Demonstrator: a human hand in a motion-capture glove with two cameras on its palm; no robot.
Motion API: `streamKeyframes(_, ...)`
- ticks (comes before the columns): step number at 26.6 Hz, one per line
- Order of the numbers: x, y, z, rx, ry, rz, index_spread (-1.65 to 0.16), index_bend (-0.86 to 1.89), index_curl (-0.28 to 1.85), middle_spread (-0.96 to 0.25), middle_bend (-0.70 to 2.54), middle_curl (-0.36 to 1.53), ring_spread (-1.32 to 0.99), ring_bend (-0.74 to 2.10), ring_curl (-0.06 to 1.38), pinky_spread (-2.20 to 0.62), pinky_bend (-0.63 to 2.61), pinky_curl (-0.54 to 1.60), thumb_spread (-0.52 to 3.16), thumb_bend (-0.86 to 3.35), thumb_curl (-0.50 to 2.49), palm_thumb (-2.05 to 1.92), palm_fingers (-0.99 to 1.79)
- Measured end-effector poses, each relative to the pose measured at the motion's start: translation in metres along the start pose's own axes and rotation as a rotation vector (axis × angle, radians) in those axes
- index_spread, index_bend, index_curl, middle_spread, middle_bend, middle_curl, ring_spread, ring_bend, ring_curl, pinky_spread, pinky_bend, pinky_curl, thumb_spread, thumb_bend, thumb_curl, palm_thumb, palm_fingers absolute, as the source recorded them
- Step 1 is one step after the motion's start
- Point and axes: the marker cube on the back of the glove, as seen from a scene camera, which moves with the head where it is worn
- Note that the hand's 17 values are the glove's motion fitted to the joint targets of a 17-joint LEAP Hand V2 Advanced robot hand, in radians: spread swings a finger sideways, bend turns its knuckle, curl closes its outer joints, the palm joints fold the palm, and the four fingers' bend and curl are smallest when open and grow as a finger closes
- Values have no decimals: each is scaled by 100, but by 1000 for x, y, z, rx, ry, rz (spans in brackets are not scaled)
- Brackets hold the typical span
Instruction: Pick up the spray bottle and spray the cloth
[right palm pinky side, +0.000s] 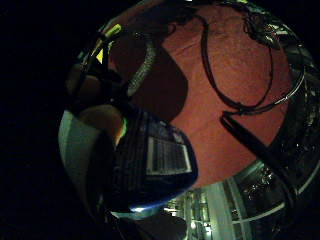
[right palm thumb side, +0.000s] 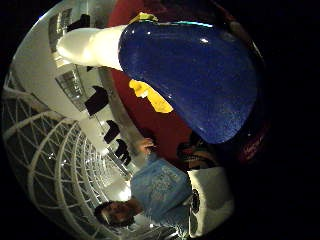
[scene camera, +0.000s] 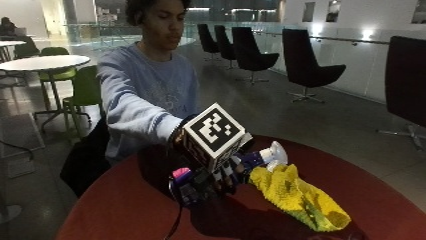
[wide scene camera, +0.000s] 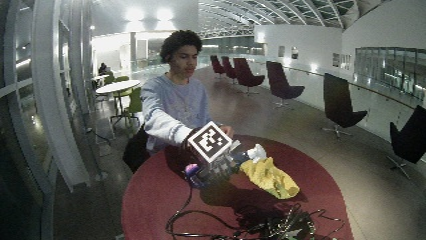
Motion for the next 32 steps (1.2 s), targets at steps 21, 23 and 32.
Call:
streamKeyframes(21, -15, -3, 2, 2, 90, 1, -27, 7, 19, -1, 22, 42, -2, 52, 37, 12, 40, 37, 82, -2, 70, 93, 95)
streamKeyframes(23, -16, -2, 1, 10, 89, -2, -27, 7, 18, -1, 22, 42, -2, 53, 37, 12, 41, 37, 82, -2, 70, 94, 96)
streamKeyframes(32, -15, -1, -1, 8, 109, 6, -27, 7, 18, -1, 22, 42, -2, 54, 37, 10, 42, 37, 82, -2, 70, 93, 97)
